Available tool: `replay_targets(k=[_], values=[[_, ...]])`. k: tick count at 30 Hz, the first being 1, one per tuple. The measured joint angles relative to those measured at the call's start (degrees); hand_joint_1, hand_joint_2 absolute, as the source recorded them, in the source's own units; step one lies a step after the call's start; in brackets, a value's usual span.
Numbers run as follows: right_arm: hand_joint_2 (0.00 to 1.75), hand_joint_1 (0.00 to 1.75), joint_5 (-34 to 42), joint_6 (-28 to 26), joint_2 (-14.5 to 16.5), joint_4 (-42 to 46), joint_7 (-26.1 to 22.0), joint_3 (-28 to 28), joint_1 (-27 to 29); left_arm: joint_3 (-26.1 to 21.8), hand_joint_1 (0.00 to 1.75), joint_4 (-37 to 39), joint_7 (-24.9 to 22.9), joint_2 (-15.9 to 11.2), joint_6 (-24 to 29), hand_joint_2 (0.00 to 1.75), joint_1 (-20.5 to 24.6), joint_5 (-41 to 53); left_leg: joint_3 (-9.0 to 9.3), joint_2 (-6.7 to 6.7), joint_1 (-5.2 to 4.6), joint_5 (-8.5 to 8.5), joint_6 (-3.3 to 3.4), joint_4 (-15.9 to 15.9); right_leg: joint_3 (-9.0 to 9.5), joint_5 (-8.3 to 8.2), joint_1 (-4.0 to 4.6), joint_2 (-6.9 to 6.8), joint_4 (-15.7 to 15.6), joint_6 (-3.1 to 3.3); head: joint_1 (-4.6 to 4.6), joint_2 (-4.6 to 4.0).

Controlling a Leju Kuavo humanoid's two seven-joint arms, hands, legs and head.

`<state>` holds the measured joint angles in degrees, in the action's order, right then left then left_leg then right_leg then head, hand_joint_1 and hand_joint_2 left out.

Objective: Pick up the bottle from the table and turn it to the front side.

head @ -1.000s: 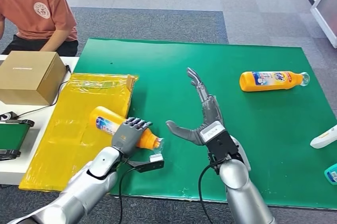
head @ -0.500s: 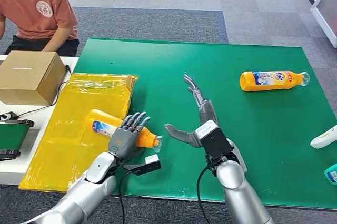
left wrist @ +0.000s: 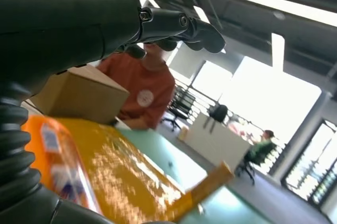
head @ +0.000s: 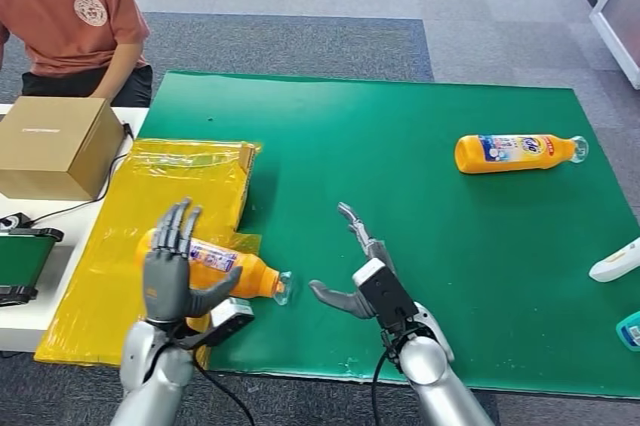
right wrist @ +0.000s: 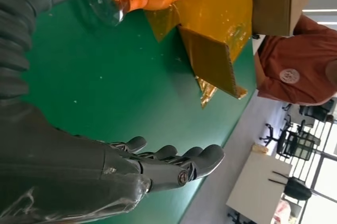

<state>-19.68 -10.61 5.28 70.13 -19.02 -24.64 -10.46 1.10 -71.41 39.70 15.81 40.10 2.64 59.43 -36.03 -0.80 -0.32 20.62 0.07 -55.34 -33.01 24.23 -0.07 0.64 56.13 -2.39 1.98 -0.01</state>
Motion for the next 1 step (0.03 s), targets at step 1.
replay_targets(k=[1], values=[[1.75, 0.00, 0.1, -0.1, 0.0, -0.3, 0.0, -0.1, 0.1, -0.6, 0.00, -1.3, 0.1, 0.1, 0.0, 0.00, -0.3, -0.4, 0.00, 0.00, 0.01, 0.00, 0.00, 0.0, 0.00, 0.00, 0.00, 0.00, 0.0, 0.00, 0.01, 0.00]])
